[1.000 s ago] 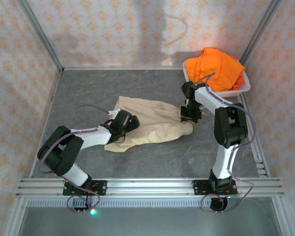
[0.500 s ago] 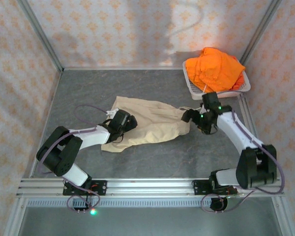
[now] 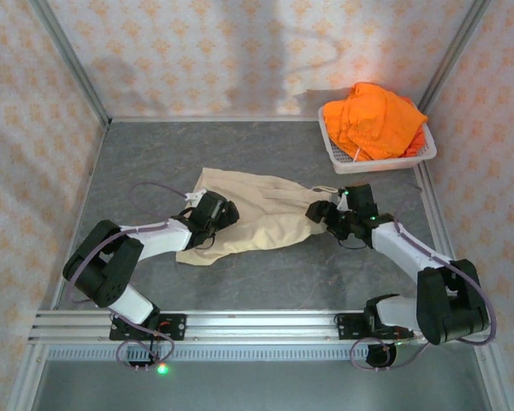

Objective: Fold and stack the shorts

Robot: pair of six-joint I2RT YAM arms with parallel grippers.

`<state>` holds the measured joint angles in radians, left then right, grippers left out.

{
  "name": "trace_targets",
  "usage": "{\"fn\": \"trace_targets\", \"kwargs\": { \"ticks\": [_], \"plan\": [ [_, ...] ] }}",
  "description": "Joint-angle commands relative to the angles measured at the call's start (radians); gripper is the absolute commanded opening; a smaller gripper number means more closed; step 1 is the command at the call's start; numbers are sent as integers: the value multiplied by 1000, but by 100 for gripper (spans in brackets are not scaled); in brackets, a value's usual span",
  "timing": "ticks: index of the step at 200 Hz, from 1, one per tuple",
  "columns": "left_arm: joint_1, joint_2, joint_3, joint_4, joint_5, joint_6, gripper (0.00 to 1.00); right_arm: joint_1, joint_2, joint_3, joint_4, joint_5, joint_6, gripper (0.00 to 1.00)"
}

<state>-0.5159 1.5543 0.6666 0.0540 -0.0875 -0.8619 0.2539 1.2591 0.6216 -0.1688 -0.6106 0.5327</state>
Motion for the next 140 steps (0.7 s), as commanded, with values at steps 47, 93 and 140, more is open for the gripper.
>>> {"fn": "trace_targets", "kwargs": {
  "ticks": [47,93,140],
  "plan": [
    [65,2,16,-180,-43,58,100,66,26,113,-178,2,23,31],
    [114,38,87,-197,-25,104,100,72,119,212,-373,-85,40,15],
    [150,86,133,-212,-20,129,100,72,158,222,-479,-225,9,21]
  ]
}}
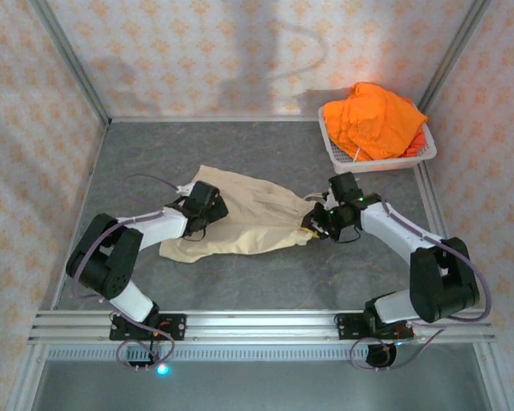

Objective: Fold and stack the shorts

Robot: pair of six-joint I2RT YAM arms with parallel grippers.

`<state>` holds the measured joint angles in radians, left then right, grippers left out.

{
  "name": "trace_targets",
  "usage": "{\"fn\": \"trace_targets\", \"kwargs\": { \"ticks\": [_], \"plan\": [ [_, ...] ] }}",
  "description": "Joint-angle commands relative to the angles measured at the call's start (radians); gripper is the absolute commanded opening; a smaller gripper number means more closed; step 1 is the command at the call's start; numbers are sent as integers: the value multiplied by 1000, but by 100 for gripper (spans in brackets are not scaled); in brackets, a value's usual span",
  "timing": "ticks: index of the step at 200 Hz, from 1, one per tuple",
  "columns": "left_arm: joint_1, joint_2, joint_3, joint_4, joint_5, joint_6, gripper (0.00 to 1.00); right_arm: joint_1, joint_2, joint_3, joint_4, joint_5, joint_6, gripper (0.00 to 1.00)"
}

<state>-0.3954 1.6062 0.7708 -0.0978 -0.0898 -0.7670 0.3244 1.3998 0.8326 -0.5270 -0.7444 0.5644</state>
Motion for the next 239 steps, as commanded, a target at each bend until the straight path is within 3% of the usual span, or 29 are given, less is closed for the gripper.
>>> {"fn": "trace_targets", "kwargs": {
  "ticks": [1,31,65,97,151,169,227,239],
  "plan": [
    [31,36,30,-61,-17,35,100,1,19,10,-122,-93,-24,21],
    [53,57,47,-66,-11,51,100,3,101,-64,-80,-144,-28,22],
    [56,74,43,-64,-3,48,100,9,197,-140,156,-226,76,17],
    [57,72,36,-62,0,48,100,39,200,-104,172,-233,79,3],
    [65,32,14,-83,-14,48,100,33,195,43,-169,118,-122,2],
    [65,-5,-16,-67,7,37,100,33,198,61,-200,187,-145,14],
    [65,-233,-86,-30,79,27,100,27,6,56,-178,295,-161,82],
    [64,-274,-90,-31,90,29,100,14,8,59,-149,273,-163,87]
  ]
}}
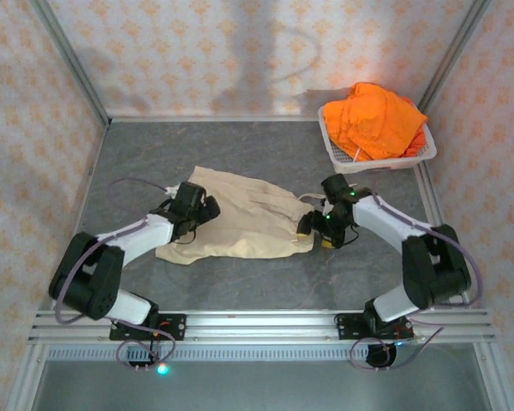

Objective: Fold and stack the shorts

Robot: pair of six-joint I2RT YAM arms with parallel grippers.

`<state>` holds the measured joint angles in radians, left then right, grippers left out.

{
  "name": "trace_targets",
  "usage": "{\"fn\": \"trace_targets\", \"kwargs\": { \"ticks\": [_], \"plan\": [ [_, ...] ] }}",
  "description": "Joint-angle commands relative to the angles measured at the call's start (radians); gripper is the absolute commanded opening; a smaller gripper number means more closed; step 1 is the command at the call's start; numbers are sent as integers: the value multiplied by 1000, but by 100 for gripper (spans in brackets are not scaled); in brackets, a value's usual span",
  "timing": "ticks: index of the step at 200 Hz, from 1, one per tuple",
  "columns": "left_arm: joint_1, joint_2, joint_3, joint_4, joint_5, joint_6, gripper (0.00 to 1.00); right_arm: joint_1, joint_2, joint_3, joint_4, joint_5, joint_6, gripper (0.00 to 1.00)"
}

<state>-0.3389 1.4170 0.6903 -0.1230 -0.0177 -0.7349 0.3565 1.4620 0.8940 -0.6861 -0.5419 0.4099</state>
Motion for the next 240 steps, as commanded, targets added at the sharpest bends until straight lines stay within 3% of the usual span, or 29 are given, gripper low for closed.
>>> {"fn": "trace_targets", "kwargs": {
  "ticks": [1,69,116,156,175,200,240],
  "plan": [
    [8,-87,-10,-4,20,-3,100,-19,-52,-1,11,66,-9,87],
    [9,-143,-55,30,46,-19,100,-30,219,143,73,-33,-47,90],
    [8,-118,-75,57,57,-36,100,15,329,196,165,-86,-15,79],
    [8,-121,-89,62,40,-33,100,22,397,207,202,-91,-12,52],
    [8,-130,-92,58,29,-32,100,23,417,210,195,-67,-22,33],
    [8,-152,-90,52,15,-24,100,22,404,232,138,10,-57,0],
    [8,-199,-87,35,-3,-10,100,22,339,318,-80,253,-169,0]
  ]
}}
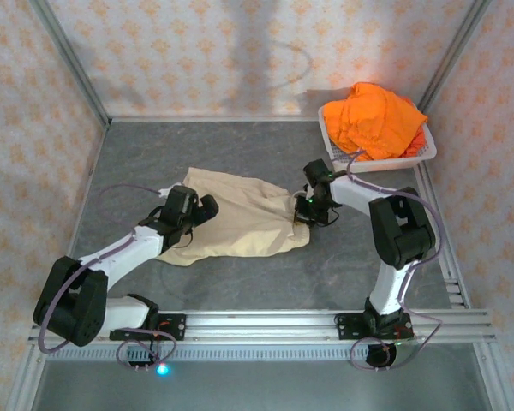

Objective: Fold and stack the shorts

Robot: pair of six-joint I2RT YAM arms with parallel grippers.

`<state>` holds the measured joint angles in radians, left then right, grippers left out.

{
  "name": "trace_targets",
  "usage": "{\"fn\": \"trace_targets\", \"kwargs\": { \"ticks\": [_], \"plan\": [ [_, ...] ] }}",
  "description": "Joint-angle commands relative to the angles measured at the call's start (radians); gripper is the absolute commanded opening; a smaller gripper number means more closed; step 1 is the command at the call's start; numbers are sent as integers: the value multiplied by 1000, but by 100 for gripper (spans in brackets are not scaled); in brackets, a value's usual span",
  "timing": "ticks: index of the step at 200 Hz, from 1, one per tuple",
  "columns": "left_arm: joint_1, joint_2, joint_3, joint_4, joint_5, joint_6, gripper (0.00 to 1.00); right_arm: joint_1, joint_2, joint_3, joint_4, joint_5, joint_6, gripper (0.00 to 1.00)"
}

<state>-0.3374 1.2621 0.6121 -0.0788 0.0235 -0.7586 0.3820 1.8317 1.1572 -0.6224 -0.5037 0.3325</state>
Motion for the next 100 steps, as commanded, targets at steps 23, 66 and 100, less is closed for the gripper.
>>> {"fn": "trace_targets", "kwargs": {
  "ticks": [23,66,100],
  "plan": [
    [6,-78,-11,-29,-60,25,100,-3,-61,119,-307,437,-163,0],
    [6,-119,-17,-43,-76,36,100,-2,-118,229,-534,835,-252,0],
    [7,-121,-24,-42,-69,31,100,-3,-131,335,-672,1128,-274,0]
  ]
}}
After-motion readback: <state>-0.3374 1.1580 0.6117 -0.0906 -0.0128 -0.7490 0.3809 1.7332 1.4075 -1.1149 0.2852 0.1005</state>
